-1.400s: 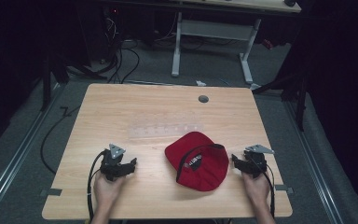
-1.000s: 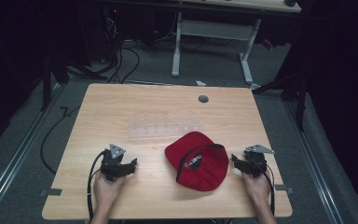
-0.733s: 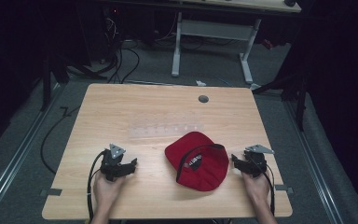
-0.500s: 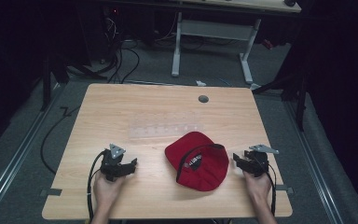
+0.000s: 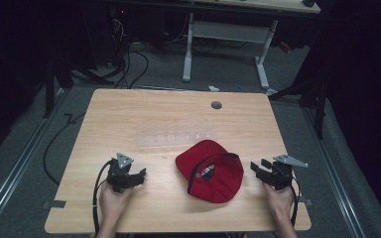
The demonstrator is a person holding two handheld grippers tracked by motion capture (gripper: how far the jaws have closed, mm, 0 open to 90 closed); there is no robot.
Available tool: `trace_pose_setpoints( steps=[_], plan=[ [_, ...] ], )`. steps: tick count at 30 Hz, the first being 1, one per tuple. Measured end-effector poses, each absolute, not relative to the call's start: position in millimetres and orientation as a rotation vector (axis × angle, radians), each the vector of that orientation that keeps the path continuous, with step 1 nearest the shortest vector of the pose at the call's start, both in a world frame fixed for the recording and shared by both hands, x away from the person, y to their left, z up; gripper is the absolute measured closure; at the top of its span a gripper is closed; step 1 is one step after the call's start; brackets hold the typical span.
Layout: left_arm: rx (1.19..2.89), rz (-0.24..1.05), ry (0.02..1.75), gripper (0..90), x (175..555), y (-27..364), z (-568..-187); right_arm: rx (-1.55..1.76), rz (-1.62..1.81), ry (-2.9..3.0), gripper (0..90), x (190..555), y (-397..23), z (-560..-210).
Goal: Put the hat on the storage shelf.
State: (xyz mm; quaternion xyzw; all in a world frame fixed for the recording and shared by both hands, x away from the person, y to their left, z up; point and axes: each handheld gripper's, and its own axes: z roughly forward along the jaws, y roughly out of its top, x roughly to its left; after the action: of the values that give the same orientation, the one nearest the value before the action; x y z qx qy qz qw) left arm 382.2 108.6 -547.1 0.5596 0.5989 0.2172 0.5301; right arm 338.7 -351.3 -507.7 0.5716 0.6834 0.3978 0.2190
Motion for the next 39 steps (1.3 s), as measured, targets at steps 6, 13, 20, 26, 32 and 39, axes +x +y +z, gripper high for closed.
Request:
trace_pose_setpoints(
  steps=[6,13,20,26,32,39],
  plan=[
    [1.336,0.518,1.429,26.0,382,109,-547,1.557,1.118,1.889,43.5,330,-353,-501],
    [1.337,0.519,1.429,26.0,382,109,-547,1.488,1.159,1.908,36.9,315,-353,-479],
    [1.336,0.519,1.43,25.9,382,108,-547,1.411,1.201,1.961,30.8,316,-337,-469],
    [1.337,0.517,1.427,26.1,382,108,-547,1.377,1.222,2.007,28.5,329,-319,-471],
    [1.342,0.509,1.413,30.1,382,107,-547,1.35,1.208,2.077,27.3,347,-296,-479],
    [1.348,0.505,1.411,29.5,382,107,-547,1.359,1.206,2.131,27.3,363,-287,-491]
  ],
)
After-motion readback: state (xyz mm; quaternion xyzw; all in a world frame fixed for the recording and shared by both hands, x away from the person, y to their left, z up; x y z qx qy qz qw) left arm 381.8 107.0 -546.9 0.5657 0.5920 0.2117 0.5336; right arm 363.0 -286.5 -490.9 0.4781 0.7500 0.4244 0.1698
